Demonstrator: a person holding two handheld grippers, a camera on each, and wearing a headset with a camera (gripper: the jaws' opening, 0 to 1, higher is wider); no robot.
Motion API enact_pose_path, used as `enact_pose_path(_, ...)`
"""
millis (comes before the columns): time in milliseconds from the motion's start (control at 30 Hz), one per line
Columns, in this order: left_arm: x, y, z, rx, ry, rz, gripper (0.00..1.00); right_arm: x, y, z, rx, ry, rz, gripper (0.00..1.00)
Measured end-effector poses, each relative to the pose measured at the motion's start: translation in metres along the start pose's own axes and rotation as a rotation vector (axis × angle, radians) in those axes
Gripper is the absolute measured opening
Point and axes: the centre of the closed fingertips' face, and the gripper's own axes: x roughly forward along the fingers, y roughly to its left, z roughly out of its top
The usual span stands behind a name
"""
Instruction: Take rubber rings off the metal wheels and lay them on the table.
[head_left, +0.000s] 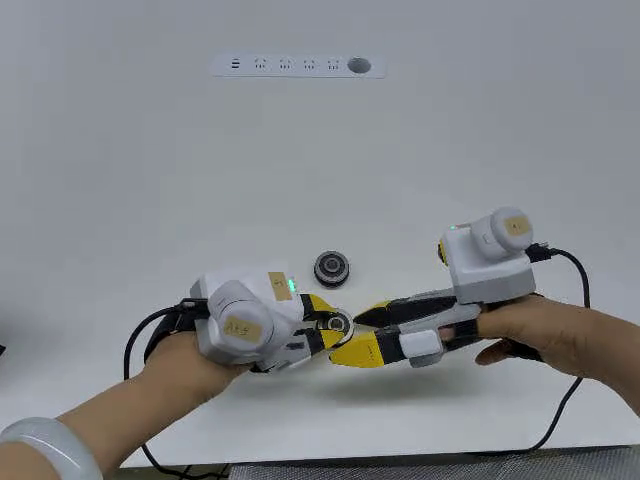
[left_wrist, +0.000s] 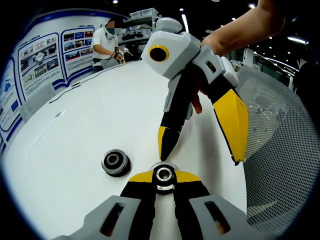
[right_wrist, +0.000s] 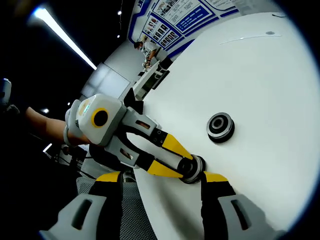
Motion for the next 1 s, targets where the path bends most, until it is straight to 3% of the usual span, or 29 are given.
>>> enact_pose_path(333, 0.000, 0.001, 0.000, -0.002, -0.002, 0.001, 0.12, 0.007, -0.004, 0.000, -0.013, 0.026, -0.013, 0.66)
enact_pose_path(500, 0.000, 0.001, -0.001, -0.001, -0.004, 0.000, 0.12, 0.003, 0.000, 0.001, 0.025, 0.019, 0.010, 0.67)
enact_pose_path(533, 0.000, 0.001, -0.001, -0.001, -0.005, 0.001, 0.12, 0.002, 0.001, -0.003, 0.068, 0.033, 0.017, 0.65)
enact_pose_path(600, 0.000, 0.001, -0.001, -0.002, -0.006, 0.002, 0.12, 0.001, 0.001, -0.004, 0.051, 0.025, 0.025, 0.65)
enact_pose_path(833, -0.001, 0.000, -0.001, -0.005, -0.007, 0.001, 0.12, 0.000, 0.005, 0.000, 0.113, -0.032, 0.041, 0.66)
enact_pose_path(1000, -0.001, 0.000, -0.002, -0.004, -0.006, 0.001, 0.12, -0.001, 0.011, -0.001, 0.110, -0.037, 0.041, 0.66)
